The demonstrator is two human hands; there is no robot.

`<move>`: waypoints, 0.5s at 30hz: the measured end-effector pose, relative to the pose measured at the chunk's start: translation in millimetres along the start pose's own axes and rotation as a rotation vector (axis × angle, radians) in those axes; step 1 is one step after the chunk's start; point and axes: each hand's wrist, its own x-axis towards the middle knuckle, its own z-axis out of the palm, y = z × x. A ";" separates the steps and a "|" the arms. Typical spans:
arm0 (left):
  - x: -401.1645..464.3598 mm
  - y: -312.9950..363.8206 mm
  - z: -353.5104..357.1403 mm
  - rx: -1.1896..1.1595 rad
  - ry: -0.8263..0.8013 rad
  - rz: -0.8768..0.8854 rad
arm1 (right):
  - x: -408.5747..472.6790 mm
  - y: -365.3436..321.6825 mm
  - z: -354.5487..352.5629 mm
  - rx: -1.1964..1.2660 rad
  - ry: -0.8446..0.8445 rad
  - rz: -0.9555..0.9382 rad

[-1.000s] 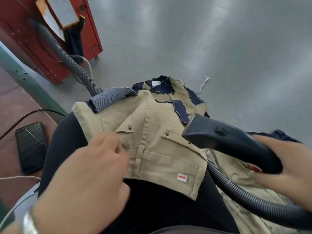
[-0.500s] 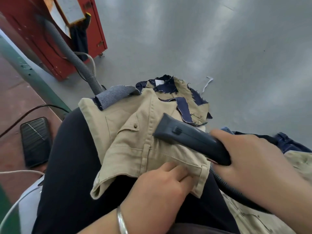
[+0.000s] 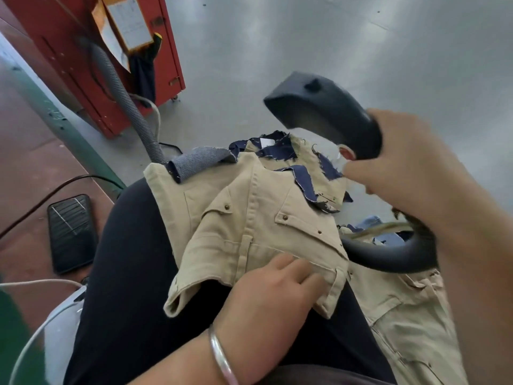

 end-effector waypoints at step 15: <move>-12.5 -9.2 -9.9 0.092 0.006 -0.326 | -114.7 69.2 -19.8 -0.094 -0.236 0.304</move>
